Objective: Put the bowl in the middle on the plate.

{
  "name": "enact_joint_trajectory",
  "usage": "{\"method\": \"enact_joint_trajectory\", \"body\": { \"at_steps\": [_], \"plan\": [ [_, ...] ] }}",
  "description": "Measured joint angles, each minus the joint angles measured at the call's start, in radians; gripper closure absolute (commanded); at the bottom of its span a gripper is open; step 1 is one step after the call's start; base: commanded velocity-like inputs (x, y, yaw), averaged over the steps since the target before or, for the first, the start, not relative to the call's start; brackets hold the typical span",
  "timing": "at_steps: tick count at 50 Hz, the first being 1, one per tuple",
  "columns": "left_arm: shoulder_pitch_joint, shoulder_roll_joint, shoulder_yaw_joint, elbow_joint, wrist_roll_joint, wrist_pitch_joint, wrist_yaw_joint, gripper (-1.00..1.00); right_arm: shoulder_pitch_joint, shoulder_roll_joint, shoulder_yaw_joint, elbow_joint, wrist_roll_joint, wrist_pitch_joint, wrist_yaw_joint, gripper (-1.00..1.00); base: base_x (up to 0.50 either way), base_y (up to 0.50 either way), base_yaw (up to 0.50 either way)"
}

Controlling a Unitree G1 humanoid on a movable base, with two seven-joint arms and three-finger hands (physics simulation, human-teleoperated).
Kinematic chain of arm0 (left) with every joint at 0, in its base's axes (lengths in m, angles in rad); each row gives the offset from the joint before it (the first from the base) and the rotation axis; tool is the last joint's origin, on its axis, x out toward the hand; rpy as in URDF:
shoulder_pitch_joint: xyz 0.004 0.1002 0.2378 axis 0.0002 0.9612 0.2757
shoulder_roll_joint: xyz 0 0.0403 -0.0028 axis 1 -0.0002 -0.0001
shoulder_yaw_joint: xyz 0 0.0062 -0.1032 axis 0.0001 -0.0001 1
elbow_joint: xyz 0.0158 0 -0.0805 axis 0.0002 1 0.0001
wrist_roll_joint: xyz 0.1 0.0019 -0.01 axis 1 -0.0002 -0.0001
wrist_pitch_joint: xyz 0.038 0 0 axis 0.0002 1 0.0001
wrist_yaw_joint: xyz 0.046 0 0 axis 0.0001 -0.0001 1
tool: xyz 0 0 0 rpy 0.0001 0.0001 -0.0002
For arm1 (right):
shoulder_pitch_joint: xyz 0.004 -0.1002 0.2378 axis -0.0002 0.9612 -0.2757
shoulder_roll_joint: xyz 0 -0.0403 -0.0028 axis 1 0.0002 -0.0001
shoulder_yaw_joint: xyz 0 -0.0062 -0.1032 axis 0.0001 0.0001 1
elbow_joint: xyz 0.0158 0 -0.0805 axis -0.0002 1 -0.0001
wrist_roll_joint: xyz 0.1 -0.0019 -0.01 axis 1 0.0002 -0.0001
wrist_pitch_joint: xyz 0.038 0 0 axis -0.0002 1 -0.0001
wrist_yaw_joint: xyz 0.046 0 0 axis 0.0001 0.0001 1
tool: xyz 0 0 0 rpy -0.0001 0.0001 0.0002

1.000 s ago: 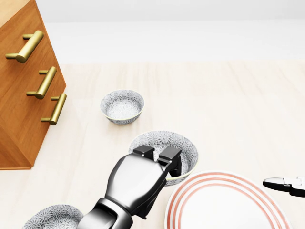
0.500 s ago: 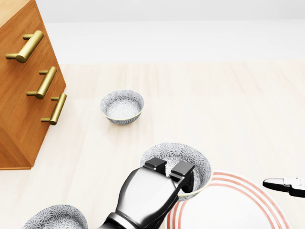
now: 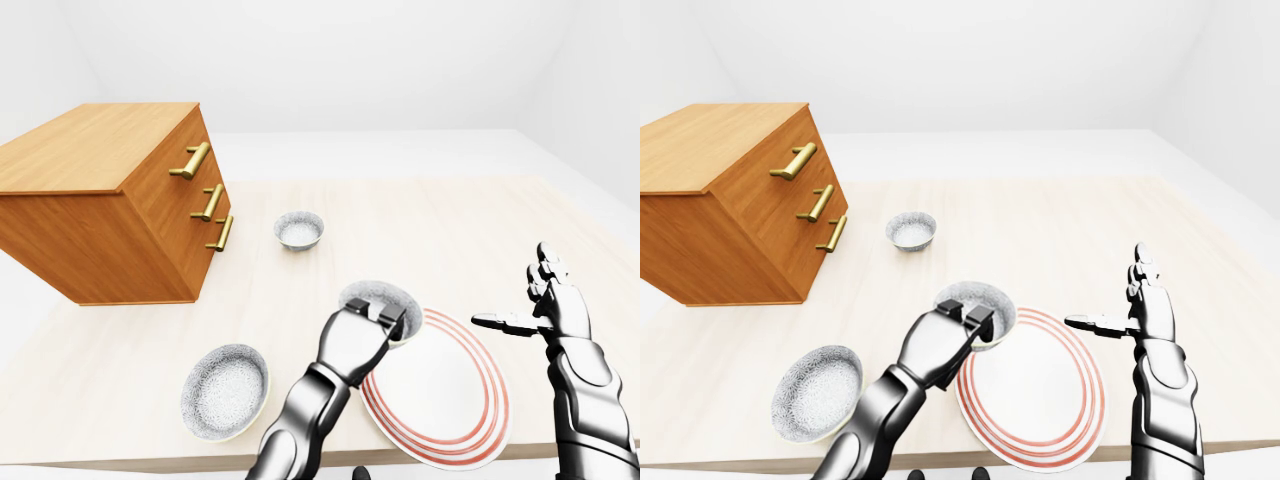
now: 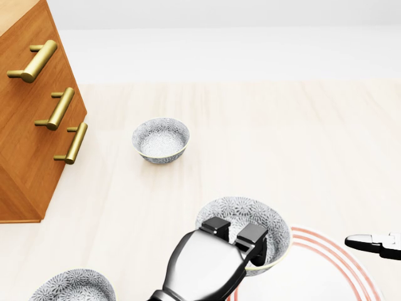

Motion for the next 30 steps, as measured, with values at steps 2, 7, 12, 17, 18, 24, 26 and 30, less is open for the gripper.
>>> {"method": "enact_joint_trajectory", "body": {
  "at_steps": [2, 7, 12, 17, 18, 24, 26, 30],
  "plan": [
    [0.001, -0.001, -0.006, 0.002, 0.001, 0.001, 0.002, 1.00, 0.001, 0.000, 0.000, -0.001, 0.000, 0.000, 0.000, -1.00, 0.00, 0.00, 0.00],
    [0.005, -0.004, -0.022, 0.005, 0.004, 0.003, 0.005, 1.00, 0.000, 0.001, 0.000, 0.001, -0.001, 0.000, 0.001, -1.00, 0.00, 0.00, 0.00],
    [0.007, -0.005, -0.036, 0.009, 0.005, 0.005, 0.009, 1.00, 0.000, 0.000, 0.001, 0.004, -0.002, 0.000, 0.000, -1.00, 0.00, 0.00, 0.00],
    [0.008, -0.007, -0.045, 0.016, 0.006, 0.005, 0.015, 1.00, 0.000, 0.000, 0.001, 0.002, -0.002, 0.000, 0.000, -1.00, 0.00, 0.00, 0.00],
    [0.008, -0.007, -0.047, 0.017, 0.006, 0.006, 0.016, 1.00, 0.000, 0.000, 0.001, 0.002, -0.002, 0.000, 0.000, -1.00, 0.00, 0.00, 0.00],
    [0.009, -0.010, -0.059, 0.026, 0.006, 0.007, 0.021, 1.00, 0.000, 0.001, 0.001, 0.001, -0.002, 0.000, 0.001, -1.00, 0.00, 0.00, 0.00],
    [0.009, -0.011, -0.062, 0.030, 0.006, 0.008, 0.023, 1.00, 0.001, 0.001, 0.001, -0.002, -0.003, 0.000, 0.001, -1.00, 0.00, 0.00, 0.00],
    [0.009, -0.013, -0.068, 0.035, 0.005, 0.008, 0.026, 1.00, 0.001, 0.001, 0.001, -0.004, -0.003, 0.000, 0.001, -1.00, 0.00, 0.00, 0.00]
  ]
}}
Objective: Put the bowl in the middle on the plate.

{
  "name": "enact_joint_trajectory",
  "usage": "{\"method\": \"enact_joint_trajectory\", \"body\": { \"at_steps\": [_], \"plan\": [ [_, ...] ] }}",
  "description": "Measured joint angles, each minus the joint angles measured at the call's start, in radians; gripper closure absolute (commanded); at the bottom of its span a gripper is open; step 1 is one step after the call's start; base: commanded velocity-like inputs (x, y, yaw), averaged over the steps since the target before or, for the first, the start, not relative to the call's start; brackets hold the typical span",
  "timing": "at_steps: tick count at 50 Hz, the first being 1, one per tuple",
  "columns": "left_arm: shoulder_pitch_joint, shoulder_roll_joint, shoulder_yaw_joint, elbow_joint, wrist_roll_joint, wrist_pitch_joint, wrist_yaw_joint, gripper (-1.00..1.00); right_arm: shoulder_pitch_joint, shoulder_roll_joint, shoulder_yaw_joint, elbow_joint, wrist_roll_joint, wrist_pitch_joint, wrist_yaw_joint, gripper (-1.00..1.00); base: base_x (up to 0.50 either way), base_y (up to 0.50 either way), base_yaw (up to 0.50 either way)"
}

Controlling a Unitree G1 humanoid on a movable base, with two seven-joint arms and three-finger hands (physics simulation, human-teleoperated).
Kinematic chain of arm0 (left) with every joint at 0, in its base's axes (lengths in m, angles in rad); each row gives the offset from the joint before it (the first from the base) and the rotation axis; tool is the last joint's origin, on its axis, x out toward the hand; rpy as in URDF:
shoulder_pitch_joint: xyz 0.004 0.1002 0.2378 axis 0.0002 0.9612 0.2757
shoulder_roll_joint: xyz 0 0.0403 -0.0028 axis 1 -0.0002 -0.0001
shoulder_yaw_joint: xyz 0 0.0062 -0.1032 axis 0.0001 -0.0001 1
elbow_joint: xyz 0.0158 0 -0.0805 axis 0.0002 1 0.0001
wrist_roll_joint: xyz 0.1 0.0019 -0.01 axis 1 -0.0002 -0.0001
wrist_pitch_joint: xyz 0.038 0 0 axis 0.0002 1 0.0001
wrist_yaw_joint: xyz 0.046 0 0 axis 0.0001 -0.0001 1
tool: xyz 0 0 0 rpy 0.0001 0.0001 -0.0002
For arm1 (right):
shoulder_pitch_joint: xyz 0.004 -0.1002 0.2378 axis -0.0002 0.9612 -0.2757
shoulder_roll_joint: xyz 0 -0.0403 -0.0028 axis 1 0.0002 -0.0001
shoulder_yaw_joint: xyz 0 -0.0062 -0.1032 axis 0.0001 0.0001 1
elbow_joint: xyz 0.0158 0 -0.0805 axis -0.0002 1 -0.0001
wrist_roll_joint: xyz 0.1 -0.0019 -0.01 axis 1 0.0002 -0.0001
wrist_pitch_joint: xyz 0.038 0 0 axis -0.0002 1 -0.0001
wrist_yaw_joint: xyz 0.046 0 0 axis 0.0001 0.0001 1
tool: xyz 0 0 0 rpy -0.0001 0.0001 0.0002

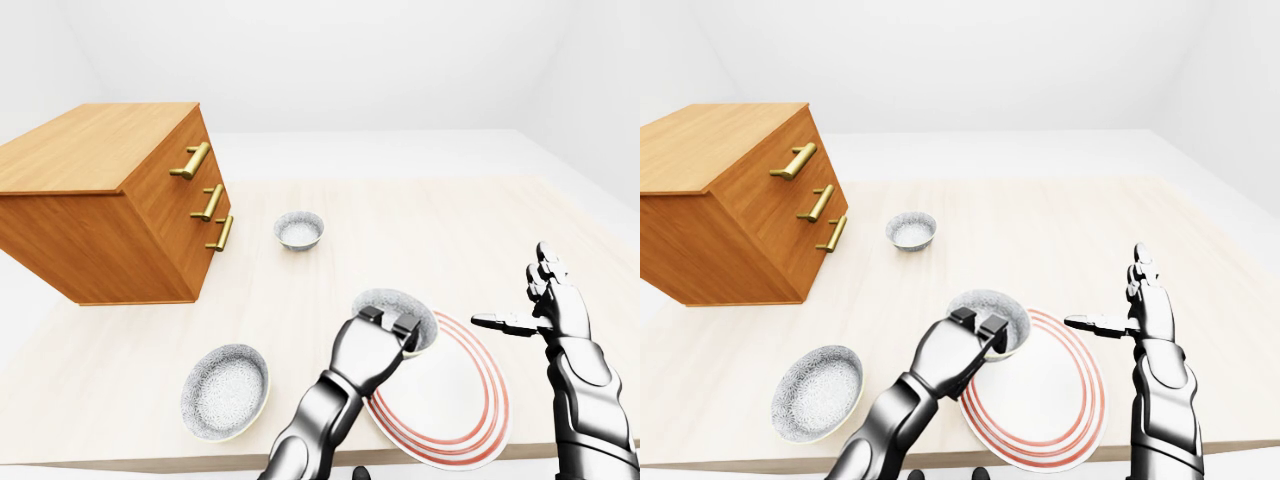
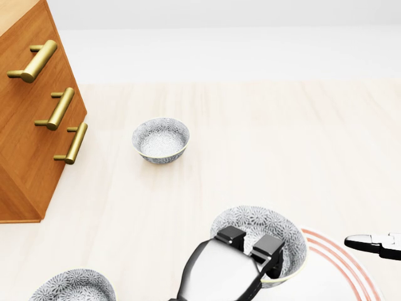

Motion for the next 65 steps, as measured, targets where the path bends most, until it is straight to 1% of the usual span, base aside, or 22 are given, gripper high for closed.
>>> {"method": "enact_joint_trajectory", "body": {
  "at_steps": [16, 29, 40, 65],
  "plan": [
    [-0.006, -0.022, -0.047, 0.020, 0.012, 0.008, -0.004, 1.00, 0.002, 0.001, -0.001, -0.007, -0.003, 0.000, 0.003, -1.00, 0.00, 0.00, 0.00],
    [-0.012, -0.033, -0.073, 0.041, 0.017, 0.007, -0.005, 1.00, 0.000, 0.001, 0.000, 0.001, -0.004, 0.000, 0.003, -1.00, 0.00, 0.00, 0.00],
    [-0.018, -0.039, -0.076, 0.053, 0.019, 0.003, -0.010, 1.00, -0.003, -0.001, 0.002, 0.010, -0.002, 0.000, 0.002, -1.00, 0.00, 0.00, 0.00],
    [-0.030, -0.045, -0.052, 0.078, 0.001, -0.014, -0.023, 1.00, -0.003, -0.001, 0.006, 0.017, -0.002, 0.000, -0.001, -1.00, 0.00, 0.00, 0.00]
  ]
}}
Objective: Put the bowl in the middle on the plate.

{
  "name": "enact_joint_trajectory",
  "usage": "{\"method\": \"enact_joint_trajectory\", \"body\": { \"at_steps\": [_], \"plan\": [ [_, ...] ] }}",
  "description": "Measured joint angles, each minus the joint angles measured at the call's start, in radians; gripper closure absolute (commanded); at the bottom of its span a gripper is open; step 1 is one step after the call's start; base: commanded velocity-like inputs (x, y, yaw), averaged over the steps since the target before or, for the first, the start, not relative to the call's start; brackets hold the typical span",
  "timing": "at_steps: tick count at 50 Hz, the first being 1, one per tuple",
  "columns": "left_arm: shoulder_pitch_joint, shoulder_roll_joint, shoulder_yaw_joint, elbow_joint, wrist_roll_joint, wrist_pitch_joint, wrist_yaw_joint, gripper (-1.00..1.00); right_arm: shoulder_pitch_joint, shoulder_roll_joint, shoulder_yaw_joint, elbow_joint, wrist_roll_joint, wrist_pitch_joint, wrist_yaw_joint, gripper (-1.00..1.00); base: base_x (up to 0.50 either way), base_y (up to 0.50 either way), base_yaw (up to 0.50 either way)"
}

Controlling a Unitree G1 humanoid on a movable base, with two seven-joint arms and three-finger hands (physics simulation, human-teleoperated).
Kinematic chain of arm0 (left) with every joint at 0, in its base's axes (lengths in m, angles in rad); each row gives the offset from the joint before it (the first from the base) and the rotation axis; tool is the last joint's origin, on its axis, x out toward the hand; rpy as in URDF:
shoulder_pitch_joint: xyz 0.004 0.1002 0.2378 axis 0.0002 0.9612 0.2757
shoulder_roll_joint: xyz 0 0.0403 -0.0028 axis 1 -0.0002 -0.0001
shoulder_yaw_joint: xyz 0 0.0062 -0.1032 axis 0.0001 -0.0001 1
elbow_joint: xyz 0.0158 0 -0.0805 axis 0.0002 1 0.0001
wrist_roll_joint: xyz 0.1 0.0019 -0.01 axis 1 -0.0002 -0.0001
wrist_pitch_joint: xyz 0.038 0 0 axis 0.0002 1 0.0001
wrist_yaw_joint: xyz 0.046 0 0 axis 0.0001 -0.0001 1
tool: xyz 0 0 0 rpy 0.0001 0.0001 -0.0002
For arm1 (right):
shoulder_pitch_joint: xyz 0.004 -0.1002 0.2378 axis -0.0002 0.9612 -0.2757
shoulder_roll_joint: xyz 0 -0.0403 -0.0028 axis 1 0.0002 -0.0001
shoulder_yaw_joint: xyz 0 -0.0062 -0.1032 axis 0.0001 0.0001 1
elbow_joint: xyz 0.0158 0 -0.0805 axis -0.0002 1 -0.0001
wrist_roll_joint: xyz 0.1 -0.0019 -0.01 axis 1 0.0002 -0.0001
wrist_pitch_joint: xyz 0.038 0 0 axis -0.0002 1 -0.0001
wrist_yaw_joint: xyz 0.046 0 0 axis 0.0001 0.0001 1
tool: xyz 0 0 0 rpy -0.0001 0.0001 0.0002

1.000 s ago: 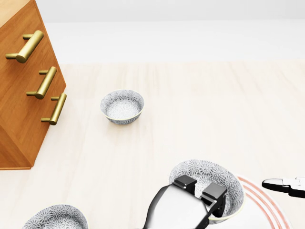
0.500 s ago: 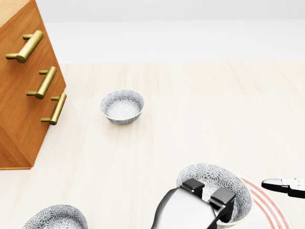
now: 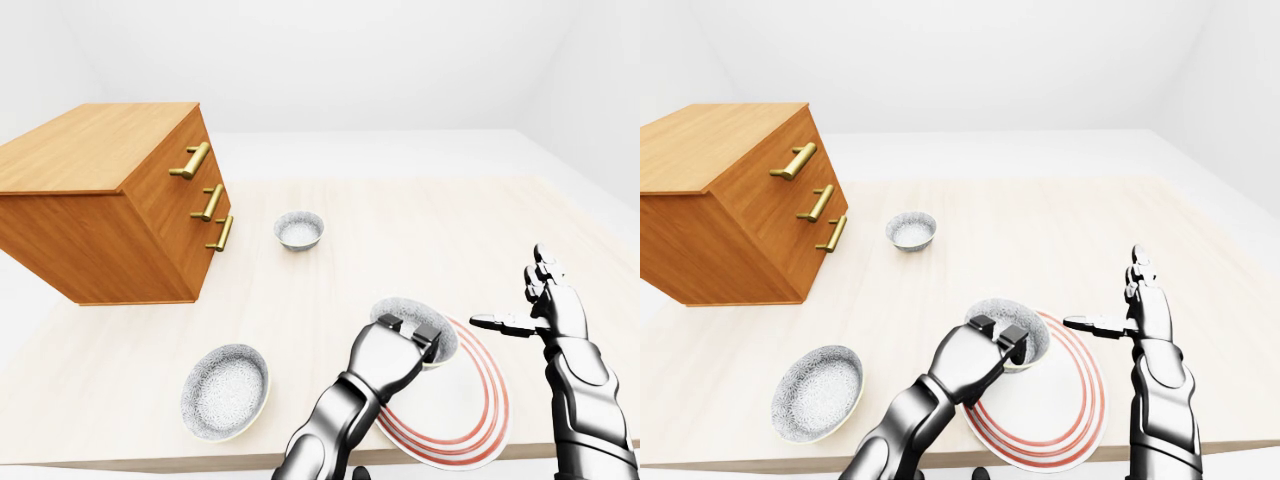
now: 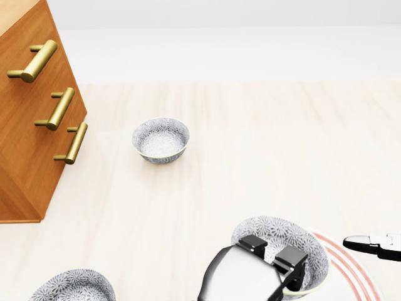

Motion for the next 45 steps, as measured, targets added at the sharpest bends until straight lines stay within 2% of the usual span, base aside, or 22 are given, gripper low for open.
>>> {"method": "enact_joint_trajectory", "body": {
  "at_steps": [28, 45],
  "plan": [
    [-0.003, -0.009, -0.011, 0.023, -0.009, -0.016, 0.012, 1.00, -0.002, 0.000, 0.002, 0.006, -0.003, 0.000, 0.001, -1.00, 0.00, 0.00, 0.00],
    [-0.002, -0.013, -0.020, 0.069, -0.013, -0.016, 0.038, 1.00, -0.001, 0.000, 0.004, 0.005, -0.004, 0.000, 0.001, -1.00, 0.00, 0.00, 0.00]
  ]
}}
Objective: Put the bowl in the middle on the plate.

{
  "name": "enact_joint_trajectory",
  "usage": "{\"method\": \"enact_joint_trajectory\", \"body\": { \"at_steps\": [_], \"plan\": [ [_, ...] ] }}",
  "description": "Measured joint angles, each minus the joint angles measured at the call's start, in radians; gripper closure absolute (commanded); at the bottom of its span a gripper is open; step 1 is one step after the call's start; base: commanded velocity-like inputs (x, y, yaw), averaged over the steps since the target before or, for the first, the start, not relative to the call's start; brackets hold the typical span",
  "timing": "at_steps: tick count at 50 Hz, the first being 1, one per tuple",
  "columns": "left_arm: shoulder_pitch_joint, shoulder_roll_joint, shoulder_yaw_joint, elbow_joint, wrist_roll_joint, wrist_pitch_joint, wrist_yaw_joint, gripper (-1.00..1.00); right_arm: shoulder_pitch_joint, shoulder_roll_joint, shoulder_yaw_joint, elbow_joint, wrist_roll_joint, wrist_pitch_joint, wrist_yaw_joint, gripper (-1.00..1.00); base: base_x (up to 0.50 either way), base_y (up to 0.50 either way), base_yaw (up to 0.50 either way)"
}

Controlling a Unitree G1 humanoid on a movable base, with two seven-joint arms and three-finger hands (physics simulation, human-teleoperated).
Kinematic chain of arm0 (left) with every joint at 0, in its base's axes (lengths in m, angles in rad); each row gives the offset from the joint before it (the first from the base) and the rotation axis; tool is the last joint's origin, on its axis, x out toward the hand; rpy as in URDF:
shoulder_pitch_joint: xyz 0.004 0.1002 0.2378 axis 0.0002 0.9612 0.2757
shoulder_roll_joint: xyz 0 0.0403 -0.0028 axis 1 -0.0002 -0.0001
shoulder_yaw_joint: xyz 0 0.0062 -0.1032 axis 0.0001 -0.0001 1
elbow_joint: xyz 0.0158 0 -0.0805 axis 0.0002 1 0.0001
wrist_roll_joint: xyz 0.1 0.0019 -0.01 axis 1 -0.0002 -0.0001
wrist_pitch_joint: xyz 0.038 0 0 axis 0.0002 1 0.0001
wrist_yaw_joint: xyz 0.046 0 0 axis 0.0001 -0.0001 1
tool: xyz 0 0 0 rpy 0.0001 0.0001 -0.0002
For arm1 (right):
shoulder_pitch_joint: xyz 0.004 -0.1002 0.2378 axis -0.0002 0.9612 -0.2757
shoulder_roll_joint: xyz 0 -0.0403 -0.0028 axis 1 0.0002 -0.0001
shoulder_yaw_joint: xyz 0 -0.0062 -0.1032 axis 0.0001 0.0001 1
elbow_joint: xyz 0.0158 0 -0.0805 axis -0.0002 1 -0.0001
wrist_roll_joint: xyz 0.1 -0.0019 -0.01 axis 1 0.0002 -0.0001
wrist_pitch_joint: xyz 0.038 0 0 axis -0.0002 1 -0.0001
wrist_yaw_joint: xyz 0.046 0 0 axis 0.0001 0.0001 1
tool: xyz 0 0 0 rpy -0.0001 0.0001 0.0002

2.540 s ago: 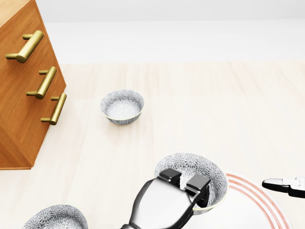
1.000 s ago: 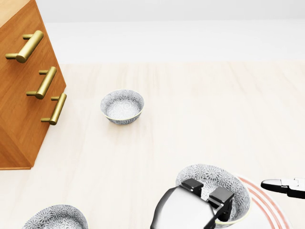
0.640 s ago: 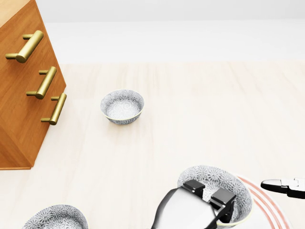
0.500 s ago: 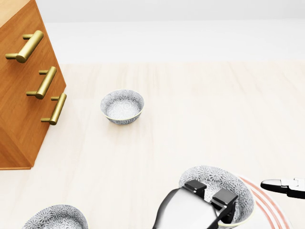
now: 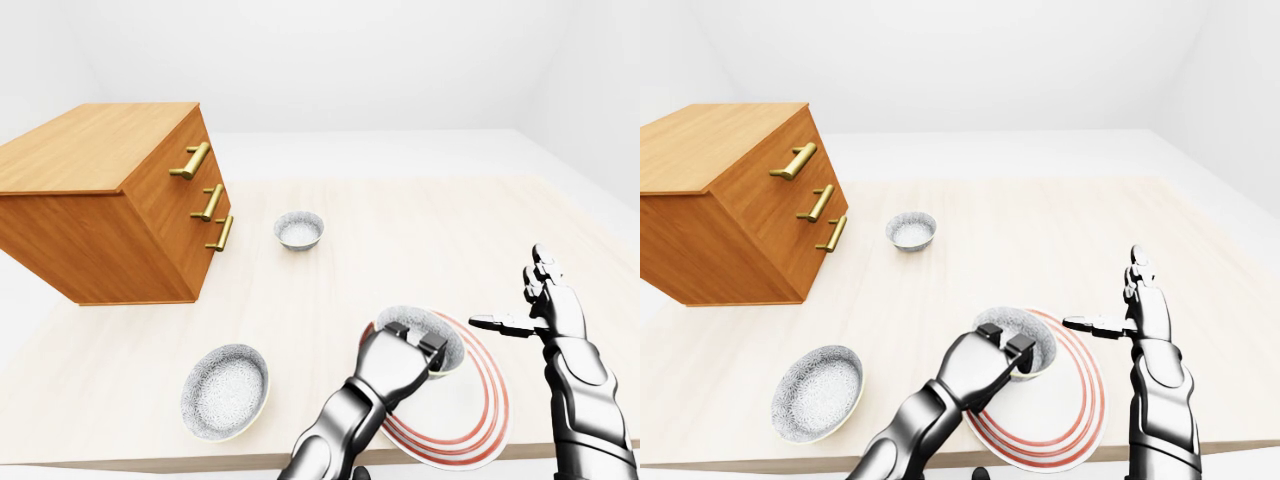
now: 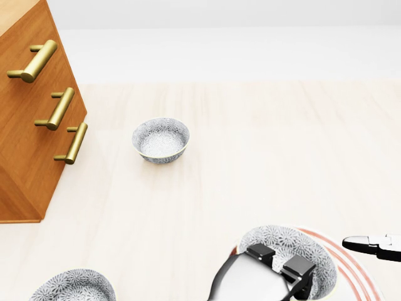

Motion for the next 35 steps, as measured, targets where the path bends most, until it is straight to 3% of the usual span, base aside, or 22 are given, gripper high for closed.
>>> {"method": "enact_joint_trajectory", "body": {
  "at_steps": [35],
  "plan": [
    [-0.003, -0.016, -0.007, 0.145, -0.001, 0.000, 0.064, 1.00, -0.002, 0.000, 0.003, 0.006, -0.005, 0.000, 0.003, -1.00, 0.00, 0.00, 0.00]
  ]
}}
